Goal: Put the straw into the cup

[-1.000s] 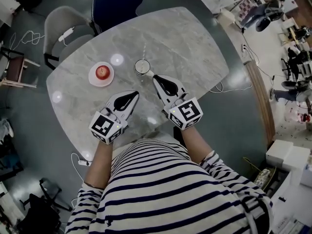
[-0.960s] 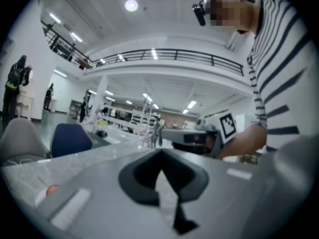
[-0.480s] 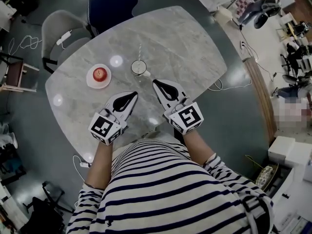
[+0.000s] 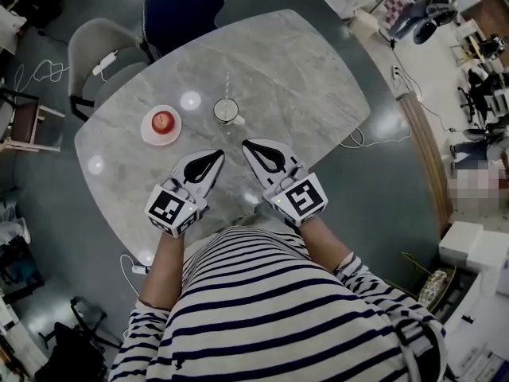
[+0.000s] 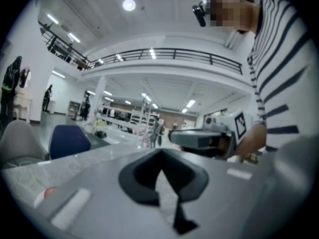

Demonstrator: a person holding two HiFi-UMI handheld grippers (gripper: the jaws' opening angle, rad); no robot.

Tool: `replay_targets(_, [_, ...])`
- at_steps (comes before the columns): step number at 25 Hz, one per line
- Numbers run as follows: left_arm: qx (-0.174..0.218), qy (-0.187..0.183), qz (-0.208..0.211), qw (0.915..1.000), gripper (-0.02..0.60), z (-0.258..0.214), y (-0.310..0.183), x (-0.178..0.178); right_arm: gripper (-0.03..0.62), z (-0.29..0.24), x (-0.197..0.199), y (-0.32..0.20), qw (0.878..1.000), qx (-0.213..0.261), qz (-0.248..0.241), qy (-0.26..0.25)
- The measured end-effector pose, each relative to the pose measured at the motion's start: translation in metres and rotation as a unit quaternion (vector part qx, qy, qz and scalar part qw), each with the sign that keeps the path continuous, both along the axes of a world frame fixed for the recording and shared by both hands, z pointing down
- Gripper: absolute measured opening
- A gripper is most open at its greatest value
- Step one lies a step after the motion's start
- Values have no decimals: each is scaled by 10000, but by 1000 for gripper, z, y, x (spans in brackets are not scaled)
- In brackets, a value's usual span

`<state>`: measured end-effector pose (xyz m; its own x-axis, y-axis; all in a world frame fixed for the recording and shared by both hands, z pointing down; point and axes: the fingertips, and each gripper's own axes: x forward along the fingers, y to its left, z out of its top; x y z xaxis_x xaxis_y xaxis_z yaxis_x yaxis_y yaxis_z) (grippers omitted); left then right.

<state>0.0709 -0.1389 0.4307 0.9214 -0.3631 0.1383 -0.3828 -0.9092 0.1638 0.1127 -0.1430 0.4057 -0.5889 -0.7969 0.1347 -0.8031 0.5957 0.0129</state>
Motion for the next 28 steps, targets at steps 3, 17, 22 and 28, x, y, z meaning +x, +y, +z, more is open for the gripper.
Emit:
replay_targets(3, [-3,-4,12,10000,6,0,0,0,6,9,-6,2,9997,-196,-95,54])
replay_targets(17, [-31,-23,9,10000,6,1,1,-6,5,24,-17,4,9983,-430,-274,284])
replay_targets(22, [-36,-21,7,10000,6,1,1,-5,6,23,-17,4,9982,-436,-296,286])
replay_targets(28, [-28,-9,16,10000,6,0,2,-2,5,22,-15,4,9983,-415,-298,284])
